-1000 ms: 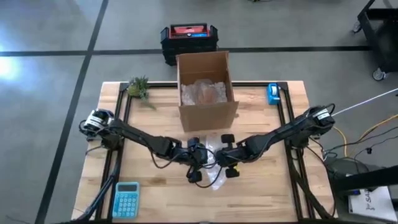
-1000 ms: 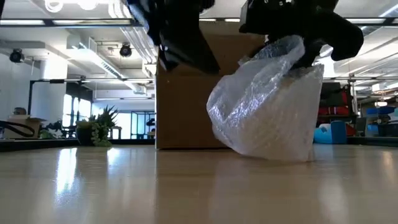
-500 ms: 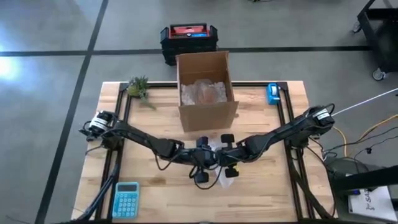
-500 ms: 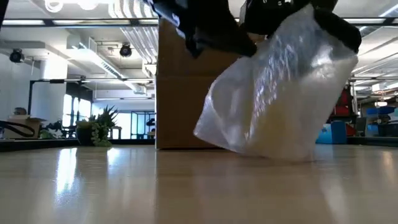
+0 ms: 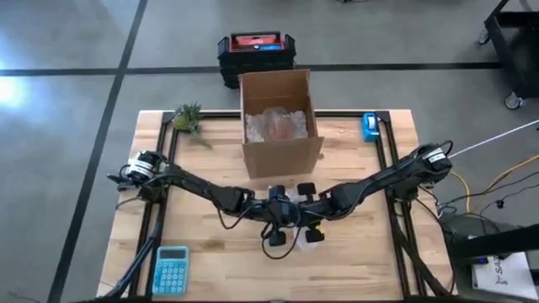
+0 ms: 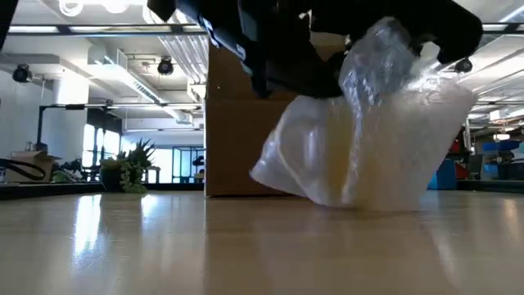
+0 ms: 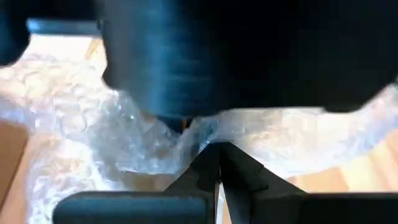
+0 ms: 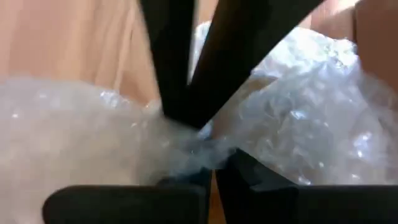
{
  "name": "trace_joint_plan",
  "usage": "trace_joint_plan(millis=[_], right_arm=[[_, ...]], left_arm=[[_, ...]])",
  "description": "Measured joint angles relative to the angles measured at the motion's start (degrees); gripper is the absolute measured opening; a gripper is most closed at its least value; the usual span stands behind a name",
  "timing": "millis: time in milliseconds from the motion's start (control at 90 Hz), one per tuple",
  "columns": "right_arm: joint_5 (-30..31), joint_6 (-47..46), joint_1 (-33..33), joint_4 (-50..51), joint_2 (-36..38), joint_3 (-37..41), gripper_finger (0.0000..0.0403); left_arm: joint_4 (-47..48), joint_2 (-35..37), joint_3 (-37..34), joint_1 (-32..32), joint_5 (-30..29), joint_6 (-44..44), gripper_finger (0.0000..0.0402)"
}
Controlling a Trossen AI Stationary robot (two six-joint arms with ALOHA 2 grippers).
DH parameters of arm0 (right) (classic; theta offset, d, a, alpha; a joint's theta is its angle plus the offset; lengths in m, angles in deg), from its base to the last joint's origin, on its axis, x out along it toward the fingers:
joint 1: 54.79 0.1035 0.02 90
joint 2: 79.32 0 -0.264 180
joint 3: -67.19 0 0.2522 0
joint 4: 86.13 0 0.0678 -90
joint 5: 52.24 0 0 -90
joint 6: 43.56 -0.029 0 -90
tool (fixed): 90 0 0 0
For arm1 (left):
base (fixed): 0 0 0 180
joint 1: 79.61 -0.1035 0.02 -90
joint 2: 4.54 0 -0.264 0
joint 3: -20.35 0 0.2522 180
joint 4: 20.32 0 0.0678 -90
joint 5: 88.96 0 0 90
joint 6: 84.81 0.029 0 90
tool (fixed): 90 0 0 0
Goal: Wrap mug
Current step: Wrap the yellow mug with bubble wrap
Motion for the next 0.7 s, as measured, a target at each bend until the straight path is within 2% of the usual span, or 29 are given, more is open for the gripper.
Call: trace_joint_plan(millis=[244,333,511,700], right_arm=[[1.9,-0.3,0.0,15.3,1.2,-7.4,0.0002],[3.3,-0.2,0.0,16.1,1.8,-9.0,0.0002],[14.5,1.7,-0.6,16.1,3.6,-9.9,0.0002],[15.2,-1.7,-2.8,16.8,4.0,-5.7,0.0002]], left_arm=[[0.5,0.4,-0.3,0.2,1.7,-0.4,0.0000],[1.1,0.3,-0.4,0.0,1.4,-0.2,0.0000],[0.8,0.4,-0.5,0.0,1.0,-0.2,0.0000],[0.5,0.4,-0.5,0.0,1.0,-0.2,0.0000]])
